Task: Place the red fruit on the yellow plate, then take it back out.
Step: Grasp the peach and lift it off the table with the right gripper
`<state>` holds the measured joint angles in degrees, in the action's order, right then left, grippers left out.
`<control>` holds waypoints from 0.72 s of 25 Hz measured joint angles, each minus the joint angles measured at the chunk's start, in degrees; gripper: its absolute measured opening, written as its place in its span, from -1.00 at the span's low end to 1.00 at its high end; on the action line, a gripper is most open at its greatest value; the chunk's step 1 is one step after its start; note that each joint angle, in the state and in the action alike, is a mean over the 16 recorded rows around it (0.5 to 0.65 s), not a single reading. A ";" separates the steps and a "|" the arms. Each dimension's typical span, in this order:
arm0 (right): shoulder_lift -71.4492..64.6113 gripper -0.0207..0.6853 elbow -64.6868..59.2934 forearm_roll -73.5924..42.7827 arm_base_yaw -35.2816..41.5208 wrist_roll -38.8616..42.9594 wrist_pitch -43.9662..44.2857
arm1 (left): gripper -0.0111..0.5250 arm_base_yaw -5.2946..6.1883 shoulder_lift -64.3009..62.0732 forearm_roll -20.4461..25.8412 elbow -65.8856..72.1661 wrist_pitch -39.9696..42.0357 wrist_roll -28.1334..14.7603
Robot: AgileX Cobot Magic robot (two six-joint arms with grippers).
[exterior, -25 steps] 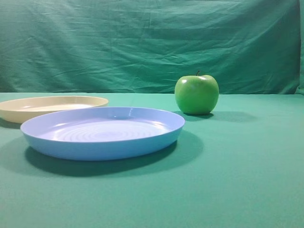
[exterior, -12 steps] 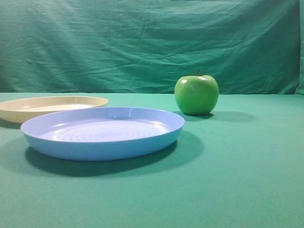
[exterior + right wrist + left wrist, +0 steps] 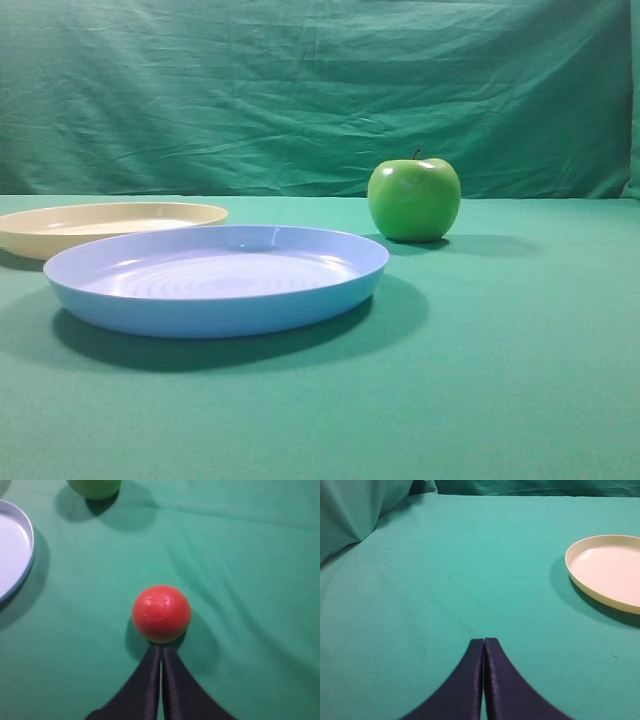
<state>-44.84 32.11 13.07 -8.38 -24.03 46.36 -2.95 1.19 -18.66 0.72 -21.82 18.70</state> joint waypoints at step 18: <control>-26.00 0.88 0.53 0.41 -3.19 -2.71 -14.31 | -0.96 0.00 0.00 0.00 0.00 0.00 0.00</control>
<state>-70.84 32.64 13.48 -11.57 -26.73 32.05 -2.95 1.19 -18.66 0.72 -21.82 18.70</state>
